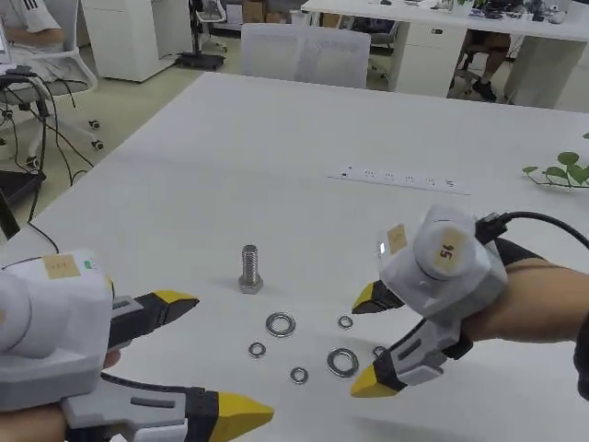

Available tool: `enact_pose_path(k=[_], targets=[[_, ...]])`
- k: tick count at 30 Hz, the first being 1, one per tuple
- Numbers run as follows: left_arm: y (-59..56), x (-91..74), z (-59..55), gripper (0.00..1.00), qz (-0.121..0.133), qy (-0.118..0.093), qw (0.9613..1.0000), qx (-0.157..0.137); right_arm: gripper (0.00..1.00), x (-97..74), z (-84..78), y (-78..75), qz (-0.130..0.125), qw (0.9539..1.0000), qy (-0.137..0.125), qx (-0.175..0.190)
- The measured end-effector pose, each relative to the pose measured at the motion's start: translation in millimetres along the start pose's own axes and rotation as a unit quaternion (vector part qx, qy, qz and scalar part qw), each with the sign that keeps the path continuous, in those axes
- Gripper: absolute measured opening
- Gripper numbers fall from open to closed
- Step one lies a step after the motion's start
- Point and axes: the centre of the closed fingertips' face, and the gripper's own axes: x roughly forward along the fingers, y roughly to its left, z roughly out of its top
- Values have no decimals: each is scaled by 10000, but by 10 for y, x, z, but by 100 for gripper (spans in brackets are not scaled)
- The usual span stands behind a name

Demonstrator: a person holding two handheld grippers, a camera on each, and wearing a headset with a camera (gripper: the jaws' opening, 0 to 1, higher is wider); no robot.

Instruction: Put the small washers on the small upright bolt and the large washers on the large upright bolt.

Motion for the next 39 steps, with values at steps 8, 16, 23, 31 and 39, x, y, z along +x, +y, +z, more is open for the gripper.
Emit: enact_pose_path(k=[8,16,23,31,39], targets=[[-51,12,11,88,-51,-49,10000,31,44,146,-54,27,282,9987,430,-46],[-41,1,-7,88,-12,-65,10000,20,40,243,-96,3,401,9965,726,-98],[-51,7,-31,87,-18,-43,10000,36,33,288,-147,-13,440,9944,952,-145],[-38,9,-39,86,15,-62,10000,28,29,333,-204,-38,445,9927,1112,-156],[-37,15,-36,85,31,-90,10000,14,29,337,-213,-50,494,9909,1242,-141]])
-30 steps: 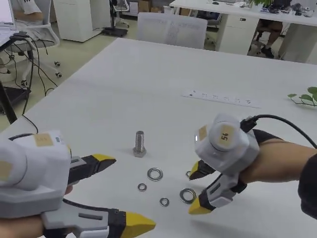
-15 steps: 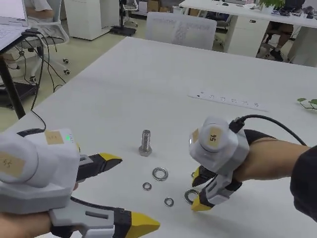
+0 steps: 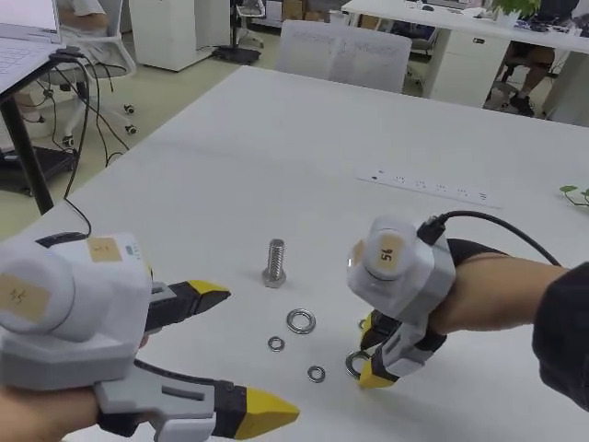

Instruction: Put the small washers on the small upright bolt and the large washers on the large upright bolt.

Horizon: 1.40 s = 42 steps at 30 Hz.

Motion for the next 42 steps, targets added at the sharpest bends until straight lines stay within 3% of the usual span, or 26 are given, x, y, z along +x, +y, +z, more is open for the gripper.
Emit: enact_pose_path(k=[28,35,42], targets=[[34,3,31,83,72,-100,9999,-45,23,-28,44,1,-89,9998,130,76],[82,-18,57,83,182,-178,9997,-58,23,-215,157,-77,-248,9996,-5,101],[257,-82,54,82,515,-320,9981,-119,23,-453,312,-156,-429,9988,-210,42]])
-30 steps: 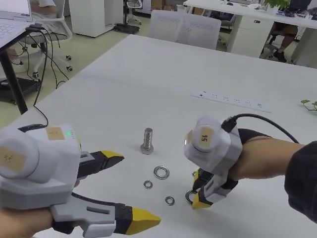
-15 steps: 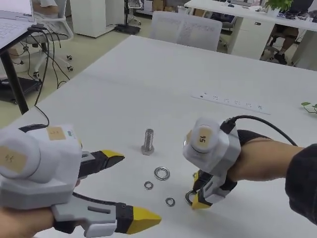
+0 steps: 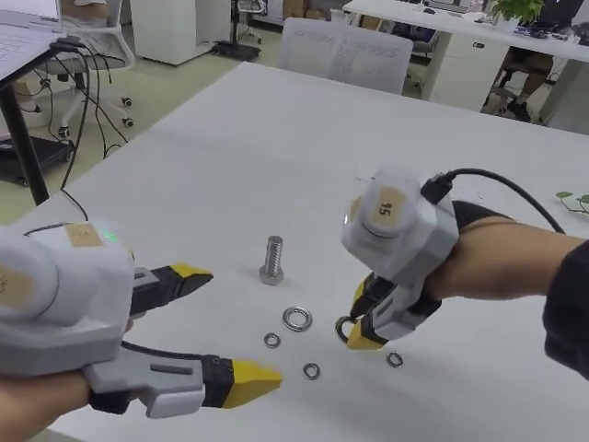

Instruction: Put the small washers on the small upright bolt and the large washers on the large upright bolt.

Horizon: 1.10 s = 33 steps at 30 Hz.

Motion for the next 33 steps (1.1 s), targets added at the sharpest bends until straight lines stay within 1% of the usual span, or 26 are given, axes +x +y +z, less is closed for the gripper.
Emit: enact_pose_path(k=[2,6,11,15,18,20,22,26,29,33], targets=[[21,-11,14,81,72,-39,10000,-8,23,-52,60,-26,-44,10000,-53,-54],[46,-23,9,81,161,-34,9999,1,23,-149,178,-111,-163,9997,-117,-154],[80,-37,9,81,266,-50,9996,-26,23,-276,355,-259,-247,9990,-268,-246],[97,-48,8,81,327,-60,9994,-49,23,-337,453,-385,-329,9985,-234,-376],[107,-46,5,80,349,-62,9993,-75,23,-386,579,-472,-343,9979,-266,-484],[116,-44,3,80,376,-56,9993,-71,23,-390,656,-518,-274,9978,-344,-503],[128,-44,0,80,397,-49,9992,-88,23,-387,707,-555,-258,9975,-356,-551],[150,-42,0,80,440,-52,9990,-95,23,-403,815,-692,-298,9967,-338,-671],[162,-32,-2,80,445,-58,9989,-121,23,-412,901,-759,-295,9962,-336,-745],[172,-29,7,80,470,-81,9988,-126,23,-362,991,-846,-263,9954,-274,-880]])
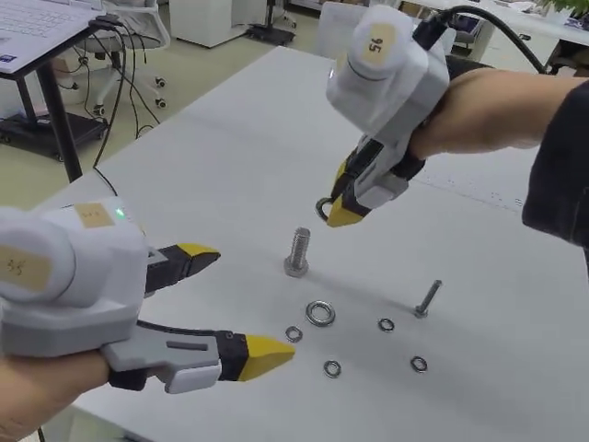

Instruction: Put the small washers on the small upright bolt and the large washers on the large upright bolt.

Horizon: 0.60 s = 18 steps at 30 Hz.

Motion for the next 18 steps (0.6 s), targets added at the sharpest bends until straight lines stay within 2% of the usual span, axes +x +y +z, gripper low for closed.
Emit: enact_pose_path(k=[4,11,18], targets=[[25,5,4,79,21,-26,10000,-7,23,105,70,-15,125,9998,65,-133],[144,3,13,79,134,-76,9999,-23,23,311,99,-51,318,9989,230,-255],[215,28,-53,79,196,51,9997,112,23,449,-10,-66,466,9976,459,-242]])
